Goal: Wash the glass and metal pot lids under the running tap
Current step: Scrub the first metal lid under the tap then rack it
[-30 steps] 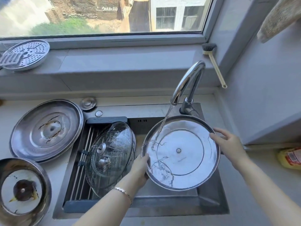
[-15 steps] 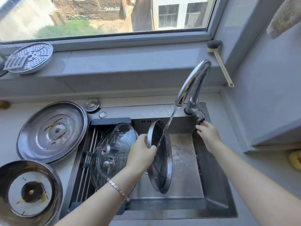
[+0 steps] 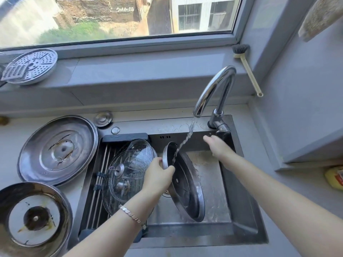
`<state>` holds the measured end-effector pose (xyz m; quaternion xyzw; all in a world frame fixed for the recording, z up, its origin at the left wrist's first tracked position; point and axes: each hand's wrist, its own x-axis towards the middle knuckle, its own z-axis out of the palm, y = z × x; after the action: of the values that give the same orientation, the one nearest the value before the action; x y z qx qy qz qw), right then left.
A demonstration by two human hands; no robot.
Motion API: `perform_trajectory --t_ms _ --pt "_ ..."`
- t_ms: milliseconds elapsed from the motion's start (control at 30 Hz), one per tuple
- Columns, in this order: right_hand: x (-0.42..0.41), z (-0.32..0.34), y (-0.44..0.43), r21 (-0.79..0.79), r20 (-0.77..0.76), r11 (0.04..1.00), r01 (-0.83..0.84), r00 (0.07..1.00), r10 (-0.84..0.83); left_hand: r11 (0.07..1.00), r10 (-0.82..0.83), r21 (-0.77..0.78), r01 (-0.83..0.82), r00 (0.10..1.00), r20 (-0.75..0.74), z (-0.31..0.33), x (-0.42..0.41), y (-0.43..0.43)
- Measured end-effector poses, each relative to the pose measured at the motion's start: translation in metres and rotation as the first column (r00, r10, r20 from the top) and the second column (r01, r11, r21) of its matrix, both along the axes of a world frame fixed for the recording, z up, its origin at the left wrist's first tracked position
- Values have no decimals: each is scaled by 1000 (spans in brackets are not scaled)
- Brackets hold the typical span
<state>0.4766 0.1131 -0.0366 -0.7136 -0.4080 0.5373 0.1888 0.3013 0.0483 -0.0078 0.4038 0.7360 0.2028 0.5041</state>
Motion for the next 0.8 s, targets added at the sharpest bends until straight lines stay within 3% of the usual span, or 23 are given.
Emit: perform_trajectory --t_ms 67,133,200,333,400,500,633,800 --pt "-14 14 -31 -29 10 952 -304 952 305 996 82 -43 -79 994 68 2 1 0" --pt "-29 24 -63 -56 -54 875 -480 877 478 984 166 -89 -155 978 125 2 3 2" --pt "-36 26 -85 -1 4 844 -537 844 537 973 209 -133 -186 961 181 3 6 2" --pt "-32 24 -99 231 195 834 -502 863 465 983 173 -113 -144 930 323 15 15 -3" --pt "-24 21 -102 361 195 854 -375 926 324 993 120 -58 -106 918 378 19 16 -6" --pt "-4 6 -105 425 -15 905 9 1000 -3 999 36 19 -44 948 318 18 10 -13" --pt "15 -23 -118 210 -223 878 431 895 -386 1000 20 -2 -20 974 228 10 -6 -29" --pt "21 -32 -125 120 -295 812 571 802 -520 994 87 -78 -76 985 146 -6 -24 -43"
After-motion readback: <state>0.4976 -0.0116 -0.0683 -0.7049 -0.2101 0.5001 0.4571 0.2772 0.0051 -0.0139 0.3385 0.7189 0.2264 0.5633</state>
